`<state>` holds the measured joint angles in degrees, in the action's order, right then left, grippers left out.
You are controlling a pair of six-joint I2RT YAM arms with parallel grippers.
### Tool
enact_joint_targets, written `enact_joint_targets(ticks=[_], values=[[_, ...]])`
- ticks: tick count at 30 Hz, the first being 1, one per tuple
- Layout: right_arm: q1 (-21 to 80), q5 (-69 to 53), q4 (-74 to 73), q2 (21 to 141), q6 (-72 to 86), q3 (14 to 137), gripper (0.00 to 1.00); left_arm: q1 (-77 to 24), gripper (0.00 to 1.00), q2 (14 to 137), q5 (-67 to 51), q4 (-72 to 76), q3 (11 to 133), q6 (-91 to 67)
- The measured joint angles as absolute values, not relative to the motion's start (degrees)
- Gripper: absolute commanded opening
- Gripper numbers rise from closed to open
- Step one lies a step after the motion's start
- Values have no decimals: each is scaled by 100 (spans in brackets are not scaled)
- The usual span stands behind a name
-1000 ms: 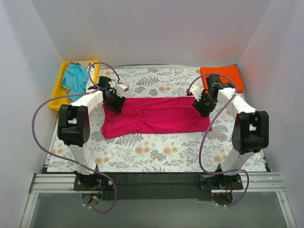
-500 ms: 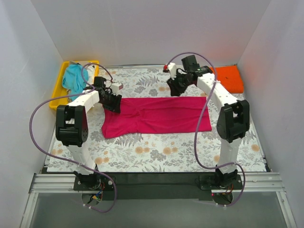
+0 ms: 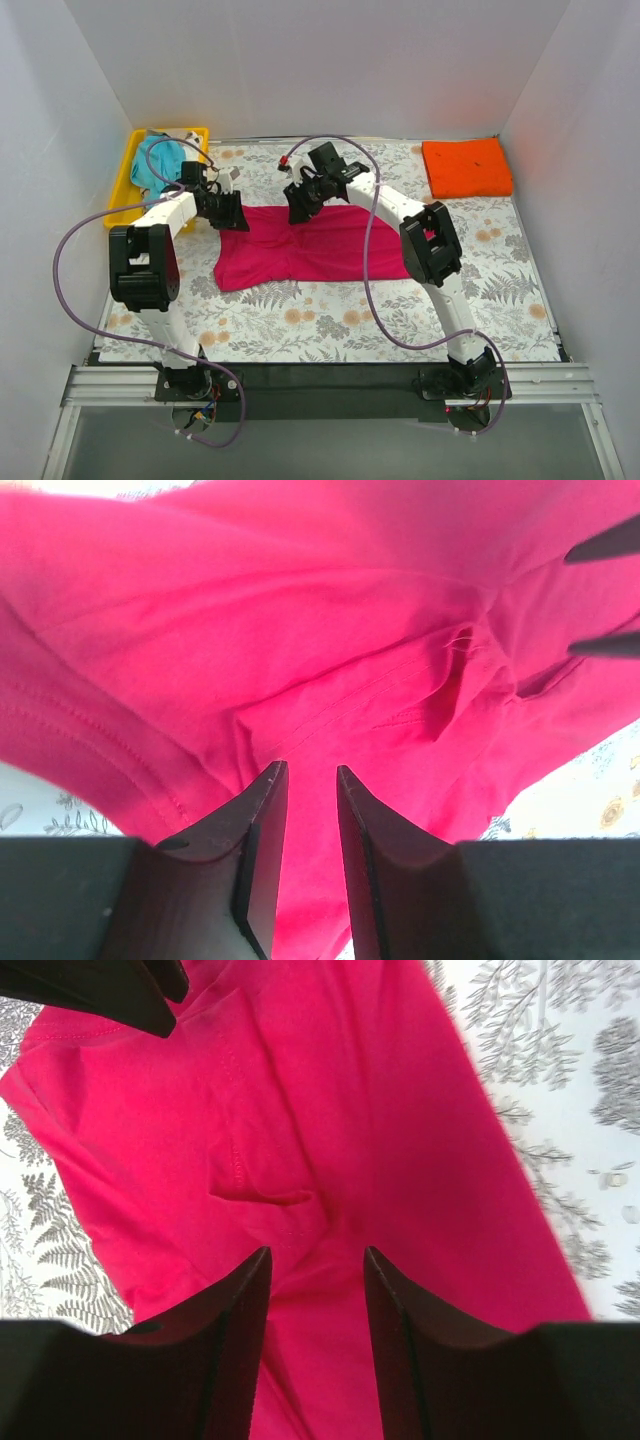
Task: Fold and stack the t-shirts
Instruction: Fold the tshirt
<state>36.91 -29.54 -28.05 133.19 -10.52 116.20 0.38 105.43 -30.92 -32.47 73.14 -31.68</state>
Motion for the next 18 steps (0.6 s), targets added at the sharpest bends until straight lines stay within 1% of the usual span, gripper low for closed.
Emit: enact_joint_targets(ticks=[10,18], values=[[3743,-3155,-2512,13563,-786,11557,45,152,30,10582,-3046,-3114,7159,-3592],[3861,-3236,-2508,13743,-749,11555,44,152,28,10772,-3046,-3100,7159,-3712]])
